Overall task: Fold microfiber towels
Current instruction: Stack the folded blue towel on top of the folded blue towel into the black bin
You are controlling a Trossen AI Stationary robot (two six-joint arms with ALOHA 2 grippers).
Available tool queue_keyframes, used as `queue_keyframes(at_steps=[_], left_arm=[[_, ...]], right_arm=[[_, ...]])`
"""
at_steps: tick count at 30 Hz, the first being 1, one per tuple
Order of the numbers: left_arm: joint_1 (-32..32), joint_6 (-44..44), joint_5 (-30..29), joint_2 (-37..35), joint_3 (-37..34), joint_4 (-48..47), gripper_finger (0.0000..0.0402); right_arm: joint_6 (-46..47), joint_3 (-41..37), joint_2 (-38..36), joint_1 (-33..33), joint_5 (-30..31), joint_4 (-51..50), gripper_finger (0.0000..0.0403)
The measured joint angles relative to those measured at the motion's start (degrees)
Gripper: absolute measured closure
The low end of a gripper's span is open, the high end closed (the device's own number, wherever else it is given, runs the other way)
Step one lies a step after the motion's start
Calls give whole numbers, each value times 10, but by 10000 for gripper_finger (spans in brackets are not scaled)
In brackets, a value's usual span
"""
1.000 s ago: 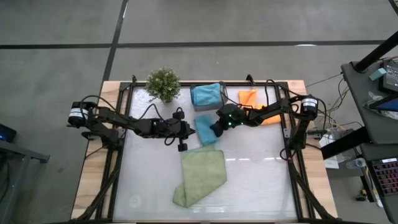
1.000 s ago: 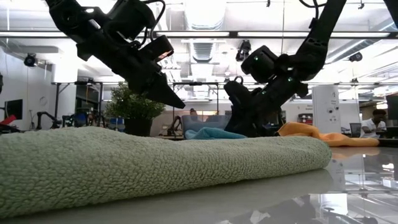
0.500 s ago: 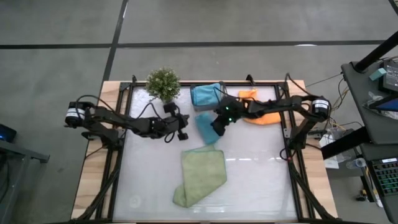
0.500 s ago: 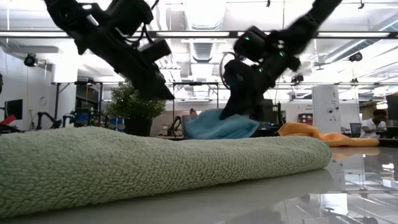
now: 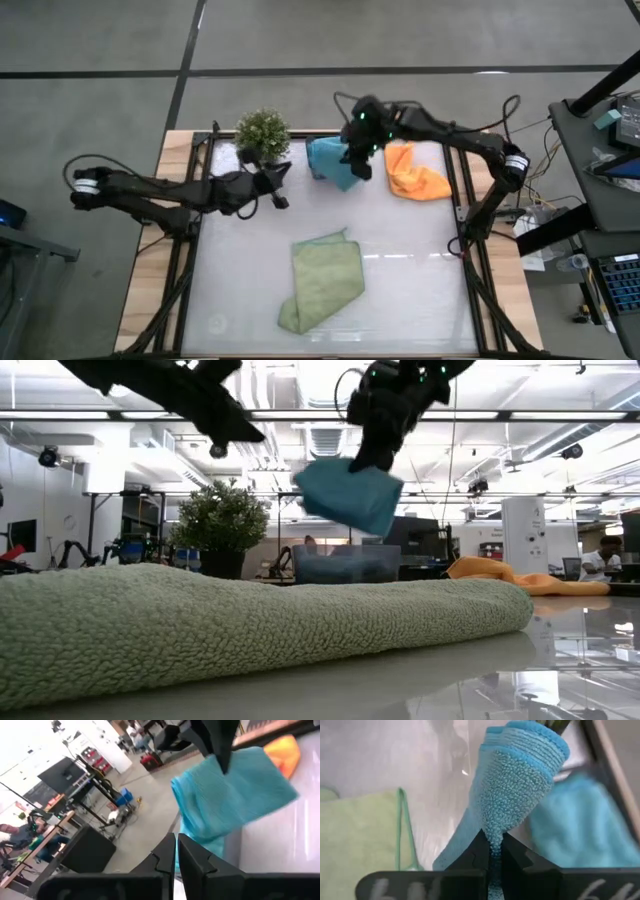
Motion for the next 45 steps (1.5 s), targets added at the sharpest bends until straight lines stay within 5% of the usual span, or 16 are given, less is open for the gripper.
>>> queue_keyframes(at_steps=[7,20,28,45], left_arm=[[0,3,1,-58,-27,-2,395],[0,29,1,-64,-34,-1,395],[5,29,3,-62,-38,0,395],[18,32,3,-62,-47,4,395]], right_arm=[[-105,141,57,-33,-27,-123,392],[-568,425,268,-50,-12,-380,392],[-614,450,326,-69,39,-391,392],[-550,449,366,-71,48,-297,380]])
